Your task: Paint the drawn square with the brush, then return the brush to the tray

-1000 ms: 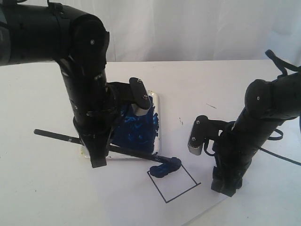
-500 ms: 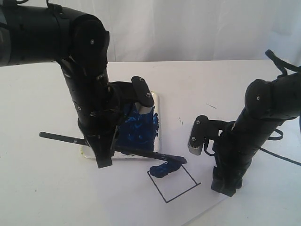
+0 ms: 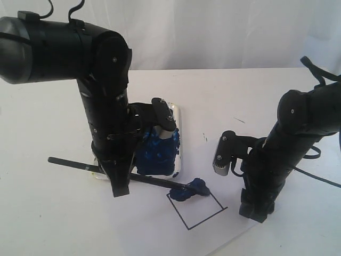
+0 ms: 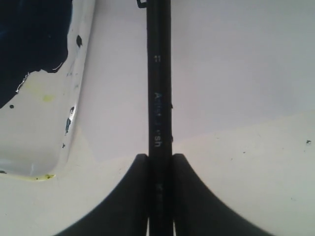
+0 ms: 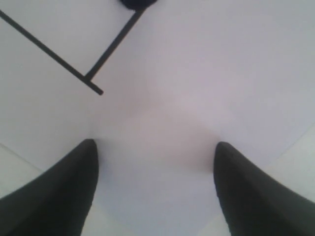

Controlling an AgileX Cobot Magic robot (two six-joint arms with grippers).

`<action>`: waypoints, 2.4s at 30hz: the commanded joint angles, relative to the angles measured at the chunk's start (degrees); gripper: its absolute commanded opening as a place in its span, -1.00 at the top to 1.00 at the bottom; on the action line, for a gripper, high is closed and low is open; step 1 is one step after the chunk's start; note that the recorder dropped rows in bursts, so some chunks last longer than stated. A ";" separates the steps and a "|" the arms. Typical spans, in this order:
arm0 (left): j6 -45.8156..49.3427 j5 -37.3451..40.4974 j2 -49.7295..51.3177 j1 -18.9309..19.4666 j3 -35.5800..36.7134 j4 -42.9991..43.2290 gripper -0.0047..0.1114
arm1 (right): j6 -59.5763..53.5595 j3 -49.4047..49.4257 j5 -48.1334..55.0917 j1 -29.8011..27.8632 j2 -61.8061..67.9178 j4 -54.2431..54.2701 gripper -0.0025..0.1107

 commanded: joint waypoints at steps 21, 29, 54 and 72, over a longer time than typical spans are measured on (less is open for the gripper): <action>4.94 2.71 -0.17 -0.08 0.37 -4.44 0.92 | -0.15 0.45 -0.22 0.04 1.37 0.45 -0.16; 0.94 1.87 -0.17 -0.08 0.37 1.13 0.92 | 0.89 0.45 -0.23 0.04 1.37 0.45 -0.16; 7.14 0.80 1.38 -0.08 0.37 -6.27 0.92 | 0.89 0.45 -0.23 0.04 1.37 0.45 -0.16; 6.98 7.10 1.38 -0.08 0.37 -2.60 0.92 | 1.16 0.45 -0.23 0.04 1.37 0.45 -0.16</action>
